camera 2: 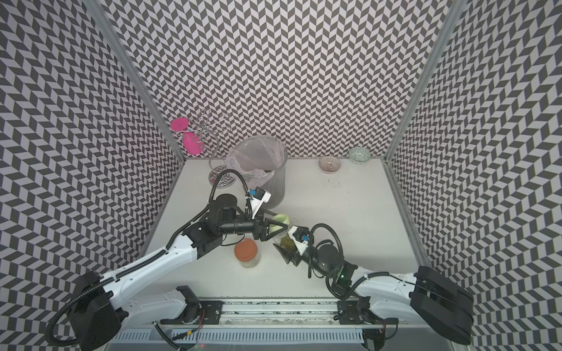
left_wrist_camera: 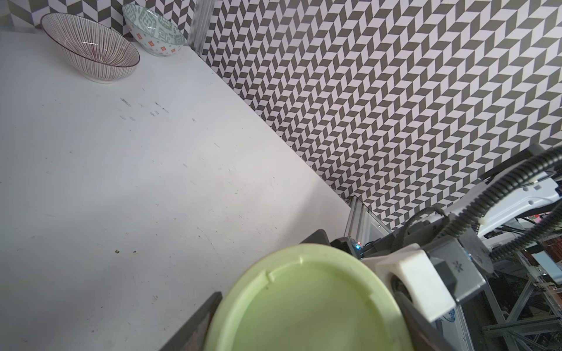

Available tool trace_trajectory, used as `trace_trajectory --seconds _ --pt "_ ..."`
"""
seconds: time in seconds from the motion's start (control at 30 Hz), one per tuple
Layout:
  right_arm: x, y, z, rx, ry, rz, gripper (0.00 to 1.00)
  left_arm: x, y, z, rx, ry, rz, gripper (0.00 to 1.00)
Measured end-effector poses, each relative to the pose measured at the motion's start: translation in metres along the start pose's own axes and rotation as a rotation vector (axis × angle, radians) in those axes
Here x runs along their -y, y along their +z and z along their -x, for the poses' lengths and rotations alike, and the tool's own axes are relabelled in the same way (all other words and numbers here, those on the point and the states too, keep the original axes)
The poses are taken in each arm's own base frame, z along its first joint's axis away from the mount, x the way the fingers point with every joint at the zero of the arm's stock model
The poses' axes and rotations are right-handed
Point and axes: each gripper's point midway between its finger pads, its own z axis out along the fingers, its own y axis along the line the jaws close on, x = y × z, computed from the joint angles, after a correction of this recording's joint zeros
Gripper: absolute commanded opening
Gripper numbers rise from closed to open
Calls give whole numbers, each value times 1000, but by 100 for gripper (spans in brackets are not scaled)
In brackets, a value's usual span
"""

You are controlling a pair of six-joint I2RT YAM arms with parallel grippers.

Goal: Empty moldy mung beans from jars
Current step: Unscrew the lid from the jar.

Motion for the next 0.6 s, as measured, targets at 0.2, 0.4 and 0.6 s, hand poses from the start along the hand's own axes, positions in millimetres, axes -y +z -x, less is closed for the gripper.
trace_trajectory --seconds 0.2,0.4,0.6 --pt "2 0 4 14 -9 -29 57 0 -5 3 8 -52 41 25" --pt "2 0 12 50 -40 -36 57 -28 -18 18 92 -129 189 25" --pt "-11 -3 34 146 -70 35 56 -53 -25 26 144 -186 290 25"
